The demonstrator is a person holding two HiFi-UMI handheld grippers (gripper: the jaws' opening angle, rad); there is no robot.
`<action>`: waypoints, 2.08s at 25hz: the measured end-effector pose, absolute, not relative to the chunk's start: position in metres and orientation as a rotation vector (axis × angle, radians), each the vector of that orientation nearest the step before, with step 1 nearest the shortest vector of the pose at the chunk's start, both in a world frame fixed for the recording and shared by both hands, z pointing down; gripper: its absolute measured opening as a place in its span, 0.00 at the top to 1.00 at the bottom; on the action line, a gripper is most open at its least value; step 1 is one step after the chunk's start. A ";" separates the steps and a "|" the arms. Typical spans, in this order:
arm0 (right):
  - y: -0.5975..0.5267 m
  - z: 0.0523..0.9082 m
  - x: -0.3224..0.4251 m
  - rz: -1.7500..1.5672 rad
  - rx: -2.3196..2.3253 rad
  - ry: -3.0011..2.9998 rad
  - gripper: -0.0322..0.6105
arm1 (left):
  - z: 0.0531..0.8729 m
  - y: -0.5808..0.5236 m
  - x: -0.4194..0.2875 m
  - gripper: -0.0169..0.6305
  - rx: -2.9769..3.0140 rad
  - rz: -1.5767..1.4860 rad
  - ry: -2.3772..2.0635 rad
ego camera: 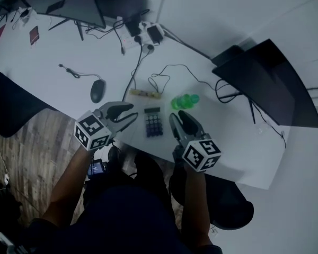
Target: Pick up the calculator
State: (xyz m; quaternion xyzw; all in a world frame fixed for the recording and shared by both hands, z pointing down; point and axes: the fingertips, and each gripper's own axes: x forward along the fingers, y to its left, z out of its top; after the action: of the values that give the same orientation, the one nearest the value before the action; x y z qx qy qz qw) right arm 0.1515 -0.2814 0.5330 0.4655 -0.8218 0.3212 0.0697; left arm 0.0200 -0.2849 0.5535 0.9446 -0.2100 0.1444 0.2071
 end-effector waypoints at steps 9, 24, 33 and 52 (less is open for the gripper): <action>-0.290 0.589 0.149 1.092 1.347 -2.395 0.75 | 0.612 -0.286 0.026 0.77 2.496 0.470 -0.572; -0.286 0.682 0.147 1.300 1.222 -2.241 0.70 | 0.692 -0.278 0.043 0.70 2.321 0.560 -0.528; -0.276 0.718 0.144 1.379 1.129 -2.178 0.66 | 0.723 -0.266 0.054 0.61 2.227 0.645 -0.487; -0.267 0.740 0.126 1.365 1.085 -2.136 0.66 | 0.747 -0.254 0.067 0.65 2.146 0.743 -0.455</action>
State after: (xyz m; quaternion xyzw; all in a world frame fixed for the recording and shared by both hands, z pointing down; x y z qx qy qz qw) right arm 0.1264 -0.2673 0.7397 0.3863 -0.7605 0.4858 0.1908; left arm 0.0674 -0.2544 0.7467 0.8488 -0.1801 0.2938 0.4009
